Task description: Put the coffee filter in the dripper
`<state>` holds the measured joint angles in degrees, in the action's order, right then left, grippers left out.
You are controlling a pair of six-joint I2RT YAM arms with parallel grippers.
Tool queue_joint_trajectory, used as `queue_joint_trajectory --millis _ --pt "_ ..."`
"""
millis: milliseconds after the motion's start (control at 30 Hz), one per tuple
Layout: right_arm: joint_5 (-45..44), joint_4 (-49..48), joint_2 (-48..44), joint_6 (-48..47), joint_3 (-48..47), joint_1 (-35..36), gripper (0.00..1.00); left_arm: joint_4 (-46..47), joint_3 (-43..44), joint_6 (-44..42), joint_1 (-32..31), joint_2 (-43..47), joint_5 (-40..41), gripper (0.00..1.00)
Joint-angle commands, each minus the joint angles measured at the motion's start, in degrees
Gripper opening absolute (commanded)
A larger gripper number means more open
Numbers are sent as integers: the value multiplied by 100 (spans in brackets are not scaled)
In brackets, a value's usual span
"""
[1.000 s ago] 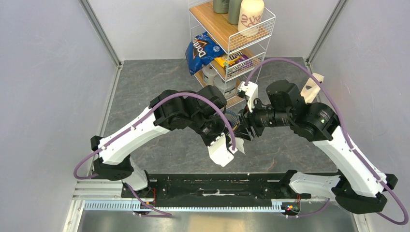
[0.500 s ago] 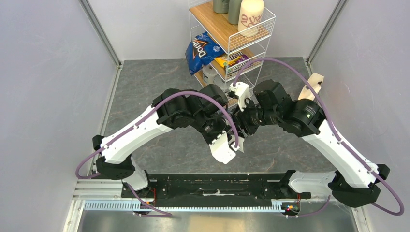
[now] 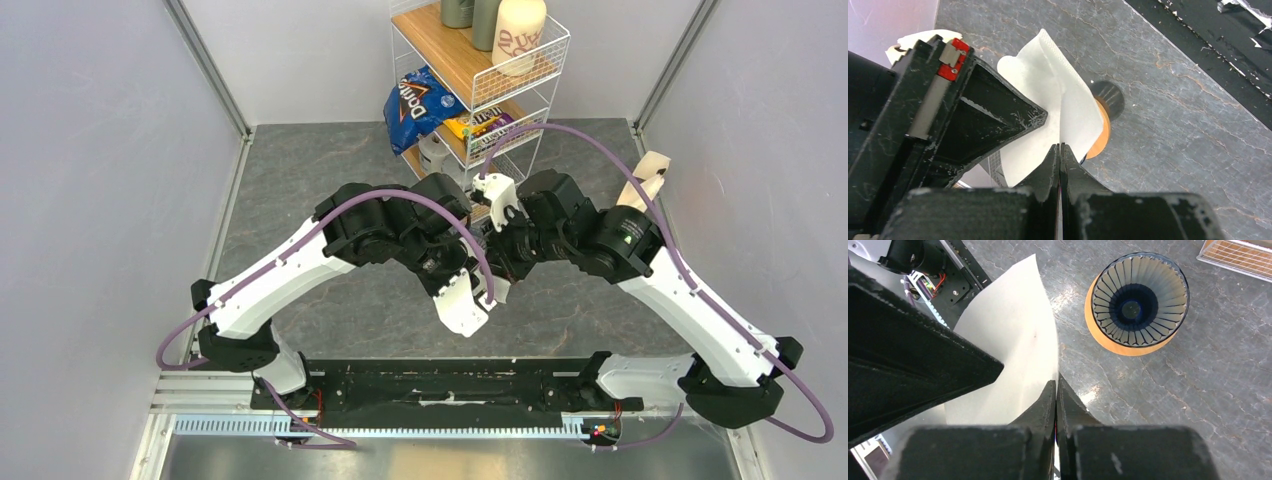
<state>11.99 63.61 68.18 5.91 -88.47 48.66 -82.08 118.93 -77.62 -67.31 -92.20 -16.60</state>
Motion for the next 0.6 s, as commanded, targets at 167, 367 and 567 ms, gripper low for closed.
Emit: queue_joint_trajectory --millis 167,367,567 --pt "-605 -572 -58 116 -181 22 0 724 134 556 -41 257 -32 29" --pt "-1556 -1204 -485 253 33 -110 0 1288 1 1760 -29 611 269 47" --pt "-2879 -2288 -811 935 232 -490 0 4524 -1642 6048 864 1774 1513 72"
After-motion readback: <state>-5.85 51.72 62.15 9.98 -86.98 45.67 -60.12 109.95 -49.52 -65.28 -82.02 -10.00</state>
